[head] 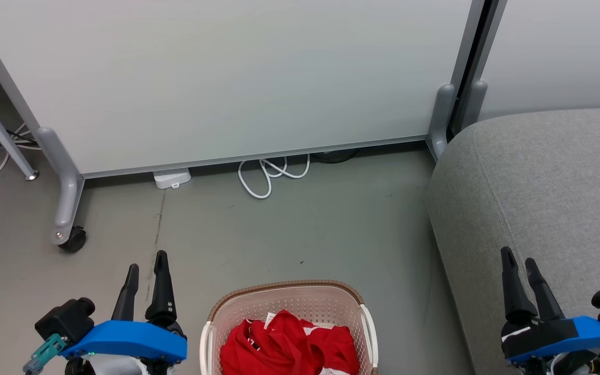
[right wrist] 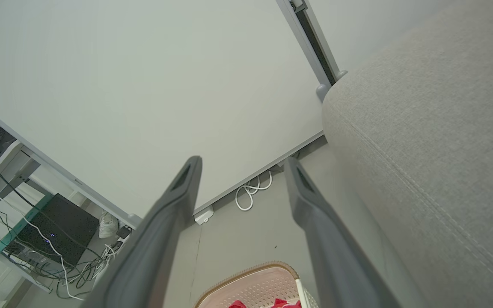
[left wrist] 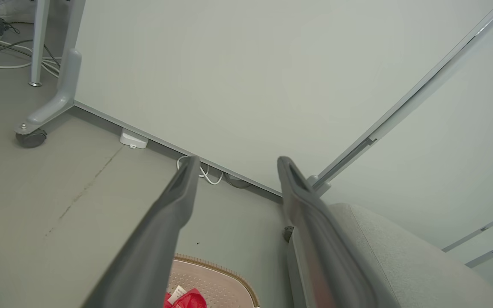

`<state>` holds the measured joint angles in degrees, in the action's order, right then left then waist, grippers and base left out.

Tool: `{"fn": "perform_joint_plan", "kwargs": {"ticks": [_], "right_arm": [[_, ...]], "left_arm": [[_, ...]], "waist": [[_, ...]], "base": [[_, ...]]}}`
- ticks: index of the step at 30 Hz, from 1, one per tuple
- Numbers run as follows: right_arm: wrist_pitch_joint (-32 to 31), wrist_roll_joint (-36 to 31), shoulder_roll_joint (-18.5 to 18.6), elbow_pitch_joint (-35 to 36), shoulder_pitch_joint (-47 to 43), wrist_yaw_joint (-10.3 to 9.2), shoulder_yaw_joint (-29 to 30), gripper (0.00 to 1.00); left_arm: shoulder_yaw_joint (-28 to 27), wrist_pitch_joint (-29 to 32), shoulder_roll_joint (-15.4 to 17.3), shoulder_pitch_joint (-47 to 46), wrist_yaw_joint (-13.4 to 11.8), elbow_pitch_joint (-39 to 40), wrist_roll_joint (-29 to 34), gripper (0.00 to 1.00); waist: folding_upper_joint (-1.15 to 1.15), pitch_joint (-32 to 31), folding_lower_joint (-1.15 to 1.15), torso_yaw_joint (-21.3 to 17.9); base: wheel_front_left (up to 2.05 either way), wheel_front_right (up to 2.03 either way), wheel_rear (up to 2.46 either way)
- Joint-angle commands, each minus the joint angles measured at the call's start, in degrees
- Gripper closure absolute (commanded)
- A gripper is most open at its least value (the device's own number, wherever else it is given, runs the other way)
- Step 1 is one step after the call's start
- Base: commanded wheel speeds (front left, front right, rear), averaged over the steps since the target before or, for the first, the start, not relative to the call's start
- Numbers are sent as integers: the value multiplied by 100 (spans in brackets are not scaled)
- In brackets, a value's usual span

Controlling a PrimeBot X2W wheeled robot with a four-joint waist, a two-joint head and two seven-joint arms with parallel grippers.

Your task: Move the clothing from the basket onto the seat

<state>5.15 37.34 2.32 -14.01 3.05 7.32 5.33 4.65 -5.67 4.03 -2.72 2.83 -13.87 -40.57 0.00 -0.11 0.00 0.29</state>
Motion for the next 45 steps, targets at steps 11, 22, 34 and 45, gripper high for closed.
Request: {"fn": "perform_joint_plan", "kwargs": {"ticks": [11, 22, 34, 45], "right_arm": [[131, -948, 49, 141, -23, 15, -58, 0], [185, -1702, 55, 175, -69, 17, -13, 0], [288, -2418, 61, 173, -139, 19, 2, 0], [382, -2980, 63, 143, -155, 20, 14, 0]], "left_arm": [[218, -212, 87, -125, -48, 20, 819, 0], [342, -375, 119, -92, -107, -100, 1439, 0], [347, -551, 77, -75, -26, -294, 1872, 0], [273, -688, 15, -65, 14, -395, 2201, 0]], "waist": [[0, -40, 0, 7], [0, -75, 0, 11], [0, -124, 0, 36], [0, -174, 0, 58]], "base": [[0, 0, 0], [0, 0, 0], [0, 0, 0], [0, 0, 0]]}}
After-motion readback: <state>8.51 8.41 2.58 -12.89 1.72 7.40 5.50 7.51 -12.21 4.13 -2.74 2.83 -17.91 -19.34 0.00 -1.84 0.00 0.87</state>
